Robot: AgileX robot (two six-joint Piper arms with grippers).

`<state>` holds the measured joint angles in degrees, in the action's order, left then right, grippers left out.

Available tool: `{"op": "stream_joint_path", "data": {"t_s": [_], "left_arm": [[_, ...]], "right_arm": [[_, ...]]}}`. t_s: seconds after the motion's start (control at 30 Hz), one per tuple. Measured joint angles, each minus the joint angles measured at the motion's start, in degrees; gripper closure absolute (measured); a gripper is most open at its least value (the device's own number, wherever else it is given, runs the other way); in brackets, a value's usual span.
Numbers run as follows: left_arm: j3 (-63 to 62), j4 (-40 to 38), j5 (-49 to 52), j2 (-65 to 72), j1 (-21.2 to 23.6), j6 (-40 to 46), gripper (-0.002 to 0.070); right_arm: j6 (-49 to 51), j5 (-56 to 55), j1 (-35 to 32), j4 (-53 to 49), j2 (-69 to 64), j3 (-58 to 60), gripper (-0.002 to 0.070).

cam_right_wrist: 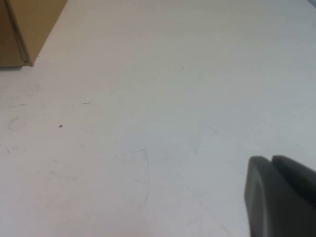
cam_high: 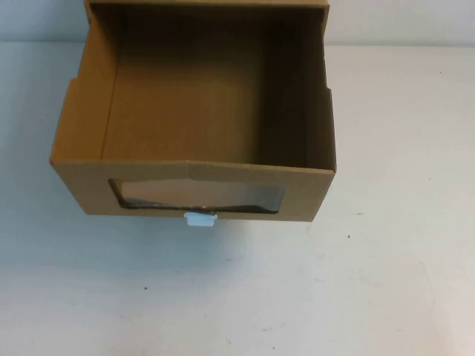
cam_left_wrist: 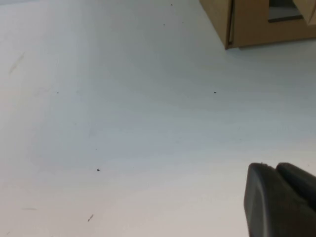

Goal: Close the shoe box

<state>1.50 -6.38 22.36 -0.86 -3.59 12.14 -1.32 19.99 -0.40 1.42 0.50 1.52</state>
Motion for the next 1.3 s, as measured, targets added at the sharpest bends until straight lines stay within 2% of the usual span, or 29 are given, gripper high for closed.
{"op": "stream_joint_path", "data": {"t_s": [1.0, 1.17, 1.3], "left_arm": [[0.0, -2.9, -2.85, 0.0, 0.0, -0.14, 0.0678], [0.0, -10.76, -3.64, 0.0, 0.0, -2.94, 0.0678], [0.0, -23.5, -7.97, 0.0, 0.0, -4.82, 0.0678]], "right_arm": [[0.0, 0.0, 0.0, 0.0, 0.0, 0.0, 0.0689], [0.0, 0.0, 0.0, 0.0, 0.0, 0.0, 0.0689], [0.0, 0.0, 0.0, 0.0, 0.0, 0.0, 0.0689]]}}
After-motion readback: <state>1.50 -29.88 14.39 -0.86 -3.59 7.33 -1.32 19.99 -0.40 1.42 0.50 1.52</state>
